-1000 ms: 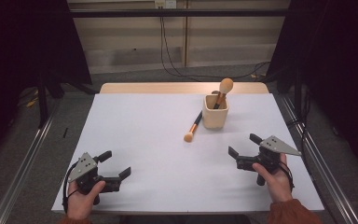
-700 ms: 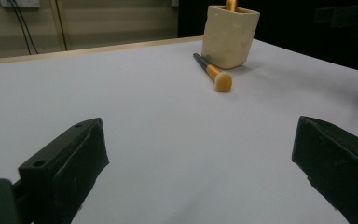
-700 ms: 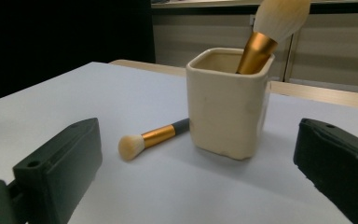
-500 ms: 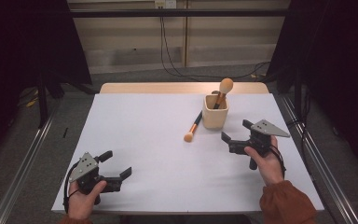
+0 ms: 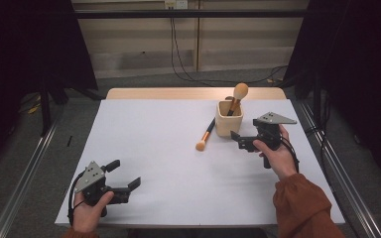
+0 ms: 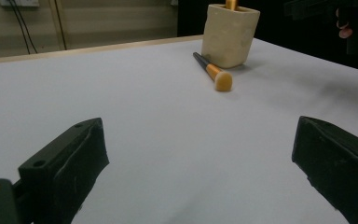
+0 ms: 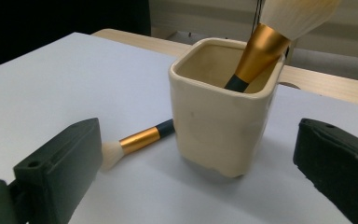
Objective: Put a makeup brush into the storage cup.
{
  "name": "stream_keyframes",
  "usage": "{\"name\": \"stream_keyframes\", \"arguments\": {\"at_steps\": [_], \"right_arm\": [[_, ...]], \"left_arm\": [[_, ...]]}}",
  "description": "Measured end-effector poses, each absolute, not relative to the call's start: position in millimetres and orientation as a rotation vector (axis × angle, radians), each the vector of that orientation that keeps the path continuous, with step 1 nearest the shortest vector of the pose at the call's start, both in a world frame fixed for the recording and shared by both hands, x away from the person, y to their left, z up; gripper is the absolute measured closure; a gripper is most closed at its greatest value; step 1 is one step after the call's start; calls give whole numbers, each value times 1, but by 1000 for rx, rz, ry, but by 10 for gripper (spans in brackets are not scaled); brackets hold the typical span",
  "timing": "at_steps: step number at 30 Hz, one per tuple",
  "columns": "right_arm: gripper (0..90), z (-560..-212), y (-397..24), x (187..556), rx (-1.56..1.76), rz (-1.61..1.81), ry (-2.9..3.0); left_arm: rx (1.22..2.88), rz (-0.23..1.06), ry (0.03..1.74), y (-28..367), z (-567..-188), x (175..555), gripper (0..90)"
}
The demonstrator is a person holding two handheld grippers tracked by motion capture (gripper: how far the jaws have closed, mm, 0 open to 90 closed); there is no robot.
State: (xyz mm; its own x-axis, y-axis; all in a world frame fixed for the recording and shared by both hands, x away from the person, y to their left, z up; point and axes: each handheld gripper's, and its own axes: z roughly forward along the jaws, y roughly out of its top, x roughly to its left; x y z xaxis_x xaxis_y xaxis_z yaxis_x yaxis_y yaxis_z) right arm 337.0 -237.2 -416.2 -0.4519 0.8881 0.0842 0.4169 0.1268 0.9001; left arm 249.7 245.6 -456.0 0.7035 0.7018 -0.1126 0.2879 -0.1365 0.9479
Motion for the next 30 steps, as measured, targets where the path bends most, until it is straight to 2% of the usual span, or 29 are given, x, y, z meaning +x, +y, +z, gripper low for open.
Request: {"name": "stream_keyframes", "arguments": {"at_steps": [30], "right_arm": [[50, -419, -225, 368, 1523, 967, 2307]], "left_arm": [[1738, 424, 798, 244, -458, 251, 31]]}}
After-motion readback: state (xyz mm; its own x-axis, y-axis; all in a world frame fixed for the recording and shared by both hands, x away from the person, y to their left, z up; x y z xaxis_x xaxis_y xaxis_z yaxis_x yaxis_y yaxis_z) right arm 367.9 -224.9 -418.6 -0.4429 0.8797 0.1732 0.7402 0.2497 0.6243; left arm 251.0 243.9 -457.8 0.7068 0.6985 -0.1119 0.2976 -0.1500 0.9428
